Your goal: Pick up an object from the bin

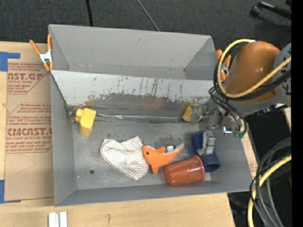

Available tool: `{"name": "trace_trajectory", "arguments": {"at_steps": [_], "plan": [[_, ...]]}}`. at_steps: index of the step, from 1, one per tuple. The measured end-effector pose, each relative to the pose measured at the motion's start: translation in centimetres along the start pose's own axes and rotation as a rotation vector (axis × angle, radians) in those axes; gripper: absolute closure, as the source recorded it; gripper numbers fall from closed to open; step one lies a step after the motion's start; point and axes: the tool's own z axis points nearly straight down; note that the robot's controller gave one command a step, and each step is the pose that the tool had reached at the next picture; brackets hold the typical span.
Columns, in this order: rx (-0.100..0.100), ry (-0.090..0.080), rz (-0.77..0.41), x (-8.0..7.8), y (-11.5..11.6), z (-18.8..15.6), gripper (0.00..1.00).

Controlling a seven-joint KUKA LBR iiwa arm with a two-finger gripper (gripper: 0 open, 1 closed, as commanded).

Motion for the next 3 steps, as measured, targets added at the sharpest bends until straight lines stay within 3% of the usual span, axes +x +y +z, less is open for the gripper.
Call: {"name": "trace_trajectory", "arguments": {"at_steps": [1, 2, 3], "plan": [[0.001, -0.008, -0.001, -0.2, 0.0, -0.5, 0.00], [-0.001, -0.013, 0.018, -1.2, 4.5, 6.6, 0.00], [0.000, -0.003, -0.171, -1.7, 7.7, 7.5, 0.00]]}}
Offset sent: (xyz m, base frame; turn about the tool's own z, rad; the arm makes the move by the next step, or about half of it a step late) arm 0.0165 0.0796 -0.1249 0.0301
